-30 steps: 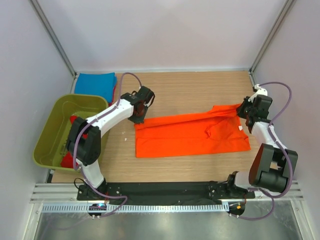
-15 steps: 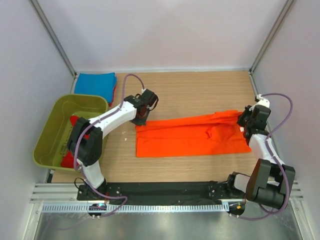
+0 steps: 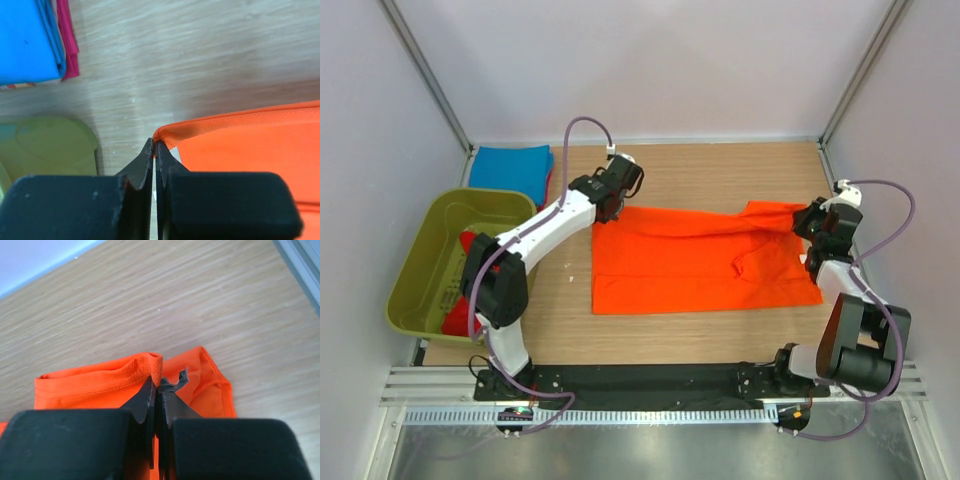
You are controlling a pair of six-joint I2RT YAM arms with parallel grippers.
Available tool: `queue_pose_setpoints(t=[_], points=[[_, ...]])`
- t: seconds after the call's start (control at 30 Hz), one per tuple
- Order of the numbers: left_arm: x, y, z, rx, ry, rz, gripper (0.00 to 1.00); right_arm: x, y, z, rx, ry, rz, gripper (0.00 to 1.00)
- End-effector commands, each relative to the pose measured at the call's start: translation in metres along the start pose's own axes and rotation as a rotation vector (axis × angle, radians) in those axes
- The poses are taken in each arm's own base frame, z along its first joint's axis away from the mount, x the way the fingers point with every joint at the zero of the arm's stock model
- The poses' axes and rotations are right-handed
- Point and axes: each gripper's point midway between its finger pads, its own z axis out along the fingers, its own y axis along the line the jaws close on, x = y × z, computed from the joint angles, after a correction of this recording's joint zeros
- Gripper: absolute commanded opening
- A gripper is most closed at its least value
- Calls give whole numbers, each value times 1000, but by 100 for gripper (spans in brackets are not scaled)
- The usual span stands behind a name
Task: Fold and stack the t-shirts
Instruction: Fold the tshirt
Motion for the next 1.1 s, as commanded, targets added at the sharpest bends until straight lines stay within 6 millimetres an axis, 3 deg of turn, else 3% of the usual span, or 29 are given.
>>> queue_pose_setpoints(t=[0.0, 0.13, 0.27, 0.37, 0.6, 0.87, 1.07], points=[[-15, 10, 14, -71, -24, 0, 0, -57, 25, 13, -122, -181, -35, 1], [-22, 8, 22, -66, -29, -3, 0, -57, 29, 26, -157, -181, -26, 1], [-18, 8, 21, -56, -24, 10, 0, -49, 18, 28, -103, -160, -32, 1], [-5, 2, 20, 4, -12, 46, 0, -40, 4, 23, -34, -141, -51, 1], [23, -22, 16, 163, 57, 95, 0, -26, -7, 8, 25, -138, -28, 1], [46, -21, 14, 170, 137, 116, 0, -30, -16, -18, 97, -168, -23, 4], [62, -25, 14, 174, 193, 139, 0, -9, -15, -26, 99, -102, 41, 12]])
